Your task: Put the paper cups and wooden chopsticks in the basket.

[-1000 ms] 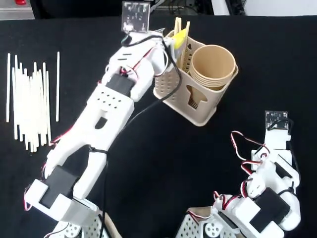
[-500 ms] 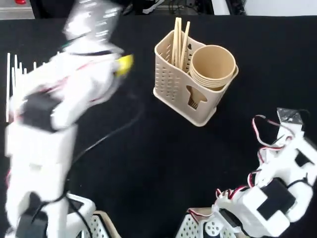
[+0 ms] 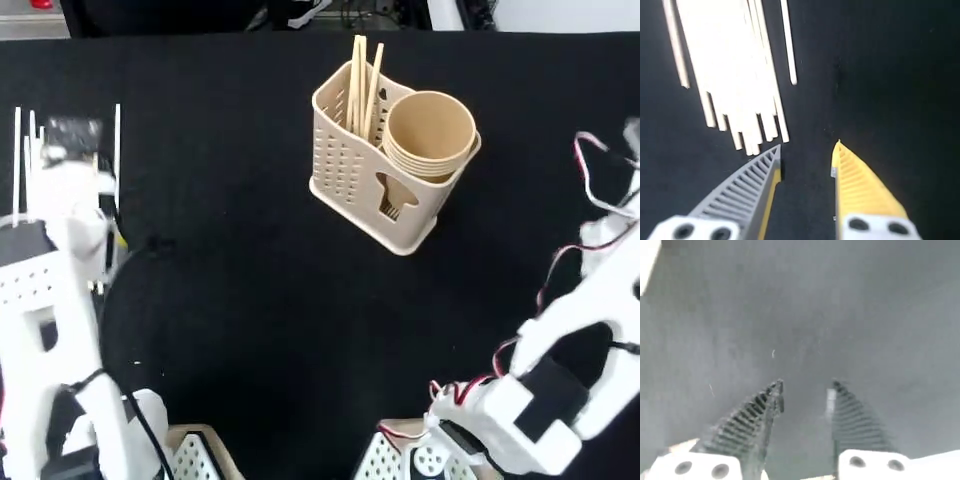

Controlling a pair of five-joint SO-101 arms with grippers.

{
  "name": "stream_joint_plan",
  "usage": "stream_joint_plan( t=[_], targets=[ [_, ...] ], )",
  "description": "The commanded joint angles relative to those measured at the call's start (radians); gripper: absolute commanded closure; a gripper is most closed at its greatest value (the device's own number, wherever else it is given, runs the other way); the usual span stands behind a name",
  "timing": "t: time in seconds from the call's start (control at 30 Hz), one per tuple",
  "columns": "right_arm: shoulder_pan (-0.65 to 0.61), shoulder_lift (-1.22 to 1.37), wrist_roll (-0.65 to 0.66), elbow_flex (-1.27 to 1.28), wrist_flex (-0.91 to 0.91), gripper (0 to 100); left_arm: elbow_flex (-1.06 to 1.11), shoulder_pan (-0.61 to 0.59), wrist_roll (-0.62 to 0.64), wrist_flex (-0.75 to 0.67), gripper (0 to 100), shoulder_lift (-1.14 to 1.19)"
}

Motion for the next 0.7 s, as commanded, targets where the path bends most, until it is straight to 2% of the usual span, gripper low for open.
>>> stream_joint_plan(
  t=[0.0,0.13,0.27,0.4,0.53,0.67],
  targets=[
    [-0.115,-0.119,-0.233,-0.081,0.037,67.9,0.252,0.001,0.054,-0.19,83,-0.095],
    [-0.321,-0.208,-0.48,-0.079,0.037,65.1,0.42,0.09,0.16,-0.293,83,-0.147],
    [-0.535,-0.216,-0.729,-0.081,0.037,64.9,0.533,0.117,0.147,-0.404,83,-0.172],
    [-0.646,-0.222,-0.934,-0.173,0.034,64.8,0.624,0.122,0.1,-0.468,83,-0.167],
    [-0.717,-0.214,-1.057,-0.305,0.034,64.8,0.693,0.12,0.074,-0.528,83,-0.178],
    [-0.792,-0.182,-1.108,-0.312,0.029,64.8,0.693,0.119,0.074,-0.528,83,-0.178]
  ],
)
